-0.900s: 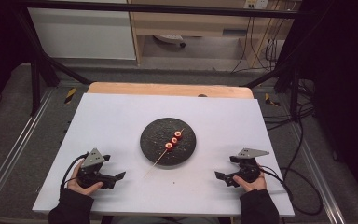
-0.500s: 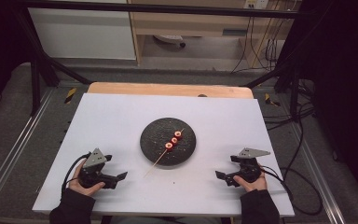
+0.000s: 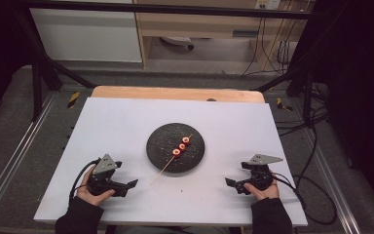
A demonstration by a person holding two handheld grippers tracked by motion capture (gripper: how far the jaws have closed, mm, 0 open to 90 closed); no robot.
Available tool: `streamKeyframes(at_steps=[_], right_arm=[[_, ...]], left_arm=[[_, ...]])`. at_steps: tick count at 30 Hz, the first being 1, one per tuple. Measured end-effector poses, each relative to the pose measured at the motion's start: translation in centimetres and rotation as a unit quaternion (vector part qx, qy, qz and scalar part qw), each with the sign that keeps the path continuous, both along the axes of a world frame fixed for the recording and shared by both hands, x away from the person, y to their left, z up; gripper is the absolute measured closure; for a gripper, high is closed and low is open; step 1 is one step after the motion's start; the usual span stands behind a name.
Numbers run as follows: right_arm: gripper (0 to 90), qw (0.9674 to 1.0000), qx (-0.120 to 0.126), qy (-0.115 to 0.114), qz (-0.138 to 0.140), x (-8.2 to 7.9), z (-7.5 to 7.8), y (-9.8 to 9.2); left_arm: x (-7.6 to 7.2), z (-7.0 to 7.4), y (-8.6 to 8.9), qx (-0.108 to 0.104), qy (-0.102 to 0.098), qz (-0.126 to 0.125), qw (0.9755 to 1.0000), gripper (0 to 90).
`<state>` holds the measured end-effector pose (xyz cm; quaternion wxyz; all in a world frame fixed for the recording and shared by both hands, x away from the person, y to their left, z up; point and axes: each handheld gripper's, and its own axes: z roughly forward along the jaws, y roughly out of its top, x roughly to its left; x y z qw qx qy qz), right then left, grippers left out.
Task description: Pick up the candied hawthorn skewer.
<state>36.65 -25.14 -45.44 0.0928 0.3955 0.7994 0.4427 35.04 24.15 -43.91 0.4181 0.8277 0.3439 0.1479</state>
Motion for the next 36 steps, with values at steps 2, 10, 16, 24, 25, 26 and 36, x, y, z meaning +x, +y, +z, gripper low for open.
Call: streamKeyframes(at_steps=[2, 10, 16, 24, 25, 26, 36], right_arm=[[0.7, 1.0, 0.0, 0.0, 0.0, 0.0, 0.0, 0.0], [0.7, 1.0, -0.001, -0.001, 0.0, 0.0, -0.1, 0.0], [0.7, 1.0, -0.003, -0.001, 0.001, 0.1, -0.1, 0.1], [0.7, 1.0, -0.003, -0.001, 0.001, 0.1, -0.1, 0.1], [0.7, 1.0, -0.003, -0.001, 0.001, 0.1, -0.1, 0.1], [0.7, 1.0, -0.004, -0.001, 0.001, 0.1, -0.2, 0.1], [0.8, 1.0, -0.003, 0.001, 0.001, 0.1, -0.2, 0.1]], left_arm=[[0.1, 0.1, -0.2, 0.0, 0.001, 0.001, 1.0, 7.3], [0.4, 1.1, -1.4, 0.001, 0.003, 0.007, 1.0, 8.0], [0.9, 1.7, -2.4, 0.004, 0.004, 0.009, 0.9999, 8.8], [1.5, 2.2, -5.4, 0.024, 0.01, 0.0, 0.9997, 13.0], [1.5, 2.2, -5.4, 0.024, 0.01, 0.0, 0.9997, 13.8], [1.5, 2.2, -5.7, 0.027, 0.012, -0.001, 0.9996, 14.6], [1.6, 1.6, -8.7, 0.06, 0.038, -0.014, 0.9973, 27.9]])
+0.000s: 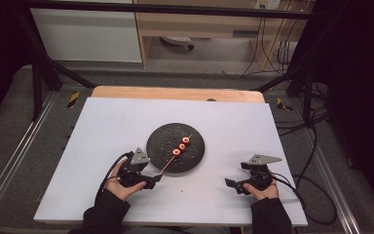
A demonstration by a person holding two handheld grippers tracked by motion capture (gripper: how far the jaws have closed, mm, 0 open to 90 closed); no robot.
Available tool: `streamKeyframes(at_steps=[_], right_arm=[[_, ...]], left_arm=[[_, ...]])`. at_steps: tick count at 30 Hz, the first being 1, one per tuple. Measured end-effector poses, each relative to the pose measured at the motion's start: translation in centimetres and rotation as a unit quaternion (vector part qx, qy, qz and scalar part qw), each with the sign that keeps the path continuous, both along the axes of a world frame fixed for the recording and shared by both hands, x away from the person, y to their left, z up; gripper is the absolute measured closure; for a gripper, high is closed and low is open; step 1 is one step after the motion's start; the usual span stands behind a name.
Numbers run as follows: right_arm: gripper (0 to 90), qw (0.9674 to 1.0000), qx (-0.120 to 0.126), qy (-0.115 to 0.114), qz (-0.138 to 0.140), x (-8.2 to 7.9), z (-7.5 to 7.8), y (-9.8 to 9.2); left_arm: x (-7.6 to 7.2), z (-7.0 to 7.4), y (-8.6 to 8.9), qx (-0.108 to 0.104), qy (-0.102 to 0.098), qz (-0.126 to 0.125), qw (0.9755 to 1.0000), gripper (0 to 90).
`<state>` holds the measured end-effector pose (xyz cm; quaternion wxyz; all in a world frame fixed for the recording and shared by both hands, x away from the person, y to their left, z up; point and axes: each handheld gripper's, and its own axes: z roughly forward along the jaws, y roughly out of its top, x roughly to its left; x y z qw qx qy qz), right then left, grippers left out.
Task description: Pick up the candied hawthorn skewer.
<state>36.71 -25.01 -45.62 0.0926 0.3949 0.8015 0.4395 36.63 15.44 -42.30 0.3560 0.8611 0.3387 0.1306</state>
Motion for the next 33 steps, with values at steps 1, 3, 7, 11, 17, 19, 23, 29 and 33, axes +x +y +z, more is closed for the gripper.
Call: streamKeyframes(at_steps=[1, 3, 7, 11, 17, 19, 23, 29, 33], right_arm=[[0.8, 1.0, 0.0, 0.0, 0.0, 0.0, 0.0, 0.0], [0.8, 1.0, 0.001, 0.001, 0.0, 0.0, 0.0, 0.0], [0.9, 1.0, 0.0, 0.001, 0.001, 0.0, 0.0, 0.0], [0.9, 1.0, -0.001, 0.002, 0.002, 0.0, 0.0, 0.0], [0.9, 1.0, 0.0, 0.003, 0.003, 0.0, 0.0, 0.0], [0.9, 1.0, -0.001, 0.002, 0.003, 0.0, 0.0, 0.1], [0.9, 1.0, 0.0, 0.004, 0.003, 0.0, 0.1, 0.1], [0.9, 1.0, -0.001, 0.004, 0.004, 0.0, 0.1, 0.2], [0.9, 1.0, -0.001, 0.003, 0.002, 0.0, 0.1, 0.2]], left_arm=[[0.0, -0.1, -0.2, 0.003, 0.003, -0.001, 1.0, 31.7], [-0.1, -0.3, -0.7, 0.009, 0.008, -0.001, 0.9999, 36.8], [-0.1, -0.6, -1.2, 0.016, 0.025, 0.004, 0.9995, 48.7], [0.0, -0.7, -1.6, 0.021, 0.042, 0.01, 0.9988, 60.8], [0.1, -0.9, -2.1, 0.028, 0.056, 0.024, 0.9977, 74.4], [0.1, -0.9, -2.2, 0.028, 0.058, 0.028, 0.9975, 77.4], [0.1, -0.9, -2.3, 0.025, 0.058, 0.035, 0.9974, 83.3], [-0.1, -0.9, -2.2, 0.016, 0.051, 0.048, 0.9974, 87.4], [-0.4, -0.6, -2.0, 0.012, 0.038, 0.047, 0.9981, 87.8]])
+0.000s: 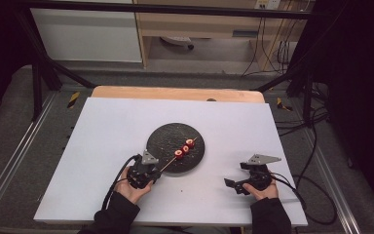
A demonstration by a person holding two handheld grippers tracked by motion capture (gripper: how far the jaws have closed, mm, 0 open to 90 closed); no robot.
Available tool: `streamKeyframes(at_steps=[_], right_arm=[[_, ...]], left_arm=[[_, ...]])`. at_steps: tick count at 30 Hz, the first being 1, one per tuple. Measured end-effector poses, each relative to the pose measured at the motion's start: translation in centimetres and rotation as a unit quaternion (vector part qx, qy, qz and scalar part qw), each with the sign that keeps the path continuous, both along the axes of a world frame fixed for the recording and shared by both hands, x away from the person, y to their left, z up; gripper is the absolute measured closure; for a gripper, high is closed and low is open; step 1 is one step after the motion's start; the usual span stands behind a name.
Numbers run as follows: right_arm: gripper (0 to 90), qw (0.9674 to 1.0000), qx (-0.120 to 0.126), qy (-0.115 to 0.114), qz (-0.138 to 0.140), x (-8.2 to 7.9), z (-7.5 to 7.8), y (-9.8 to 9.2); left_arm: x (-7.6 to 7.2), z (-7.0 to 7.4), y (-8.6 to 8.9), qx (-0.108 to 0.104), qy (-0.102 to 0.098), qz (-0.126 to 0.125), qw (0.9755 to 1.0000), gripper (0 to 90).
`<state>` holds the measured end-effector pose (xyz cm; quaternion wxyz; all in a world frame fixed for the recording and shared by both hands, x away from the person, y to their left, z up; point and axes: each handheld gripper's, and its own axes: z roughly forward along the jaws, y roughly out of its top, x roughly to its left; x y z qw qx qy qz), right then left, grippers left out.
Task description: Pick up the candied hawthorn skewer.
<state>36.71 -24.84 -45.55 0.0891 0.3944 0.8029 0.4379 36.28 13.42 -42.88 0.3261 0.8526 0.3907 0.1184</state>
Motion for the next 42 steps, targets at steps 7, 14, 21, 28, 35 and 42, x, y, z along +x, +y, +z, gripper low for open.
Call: streamKeyframes(at_steps=[7, 14, 21, 28, 35, 42], right_arm=[[0.9, 1.0, 0.0, -0.001, 0.001, 0.0, 0.1, 0.2], [0.9, 1.0, 0.001, -0.002, 0.0, 0.0, 0.1, 0.2], [0.9, 1.0, 0.002, -0.002, 0.001, 0.0, 0.2, 0.3], [0.7, 1.0, 0.007, -0.002, -0.001, 0.1, 0.4, 0.6], [0.6, 0.9998, 0.018, -0.004, -0.003, 0.3, 1.1, 2.2], [0.6, 0.9995, 0.027, -0.013, 0.005, 0.9, 2.2, 4.4]], left_arm=[[-0.6, 0.5, 0.8, -0.022, -0.024, -0.005, 0.9995, 88.0], [-1.2, 1.1, 2.0, -0.05, -0.052, -0.006, 0.9974, 88.1], [-1.7, 1.4, 3.3, -0.075, -0.064, -0.006, 0.9952, 88.1], [-2.1, 1.0, 4.8, -0.089, -0.072, 0.003, 0.9934, 88.1], [-2.4, 0.5, 5.9, -0.102, -0.075, 0.003, 0.992, 88.0], [-2.8, 0.1, 6.6, -0.108, -0.078, 0.003, 0.991, 88.0]])
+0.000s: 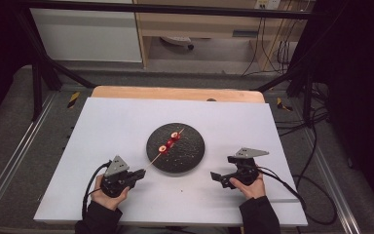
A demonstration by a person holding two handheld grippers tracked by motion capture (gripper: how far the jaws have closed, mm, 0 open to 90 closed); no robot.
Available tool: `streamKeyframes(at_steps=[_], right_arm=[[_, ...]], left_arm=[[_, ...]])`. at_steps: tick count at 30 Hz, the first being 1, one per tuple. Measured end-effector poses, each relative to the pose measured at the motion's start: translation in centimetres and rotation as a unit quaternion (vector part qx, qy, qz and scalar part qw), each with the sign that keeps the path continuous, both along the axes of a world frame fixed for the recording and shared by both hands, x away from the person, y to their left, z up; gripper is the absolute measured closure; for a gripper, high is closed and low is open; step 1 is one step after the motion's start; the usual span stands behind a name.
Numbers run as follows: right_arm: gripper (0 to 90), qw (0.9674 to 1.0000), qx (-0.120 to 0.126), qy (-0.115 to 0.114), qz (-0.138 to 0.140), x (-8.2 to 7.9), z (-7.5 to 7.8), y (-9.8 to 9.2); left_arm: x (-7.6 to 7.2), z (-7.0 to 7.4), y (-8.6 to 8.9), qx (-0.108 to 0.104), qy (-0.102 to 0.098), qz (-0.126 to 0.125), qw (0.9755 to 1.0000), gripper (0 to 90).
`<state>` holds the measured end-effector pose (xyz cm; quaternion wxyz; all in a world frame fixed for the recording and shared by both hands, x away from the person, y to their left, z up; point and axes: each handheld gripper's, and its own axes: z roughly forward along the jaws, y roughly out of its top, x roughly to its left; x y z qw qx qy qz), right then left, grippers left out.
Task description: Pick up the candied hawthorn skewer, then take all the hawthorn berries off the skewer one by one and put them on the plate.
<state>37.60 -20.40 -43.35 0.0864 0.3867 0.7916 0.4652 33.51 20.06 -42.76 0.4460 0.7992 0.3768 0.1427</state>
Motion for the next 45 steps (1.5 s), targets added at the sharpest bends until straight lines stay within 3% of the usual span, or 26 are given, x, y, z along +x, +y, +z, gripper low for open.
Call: streamKeyframes(at_steps=[14, 28, 37, 45], right_arm=[[0.7, 0.9999, 0.007, -0.001, -0.012, 1.6, 1.9, 4.5], [1.8, 0.9996, 0.026, -0.001, -0.012, 2.9, 3.0, 7.1], [7.3, 0.9983, 0.054, 0.014, -0.016, 3.8, 3.5, 7.9], [17.8, 0.9946, 0.094, 0.029, -0.031, 5.2, 3.7, 8.3]], left_arm=[[-0.6, -0.1, -0.1, -0.003, -0.007, -0.008, 0.9999, 88.1], [-1.0, -0.2, -0.7, 0.002, -0.013, -0.014, 0.9998, 88.0], [-1.4, -0.3, -1.4, 0.006, -0.02, -0.022, 0.9996, 88.0], [-1.6, -0.1, -1.6, 0.003, -0.024, -0.024, 0.9994, 88.1]])
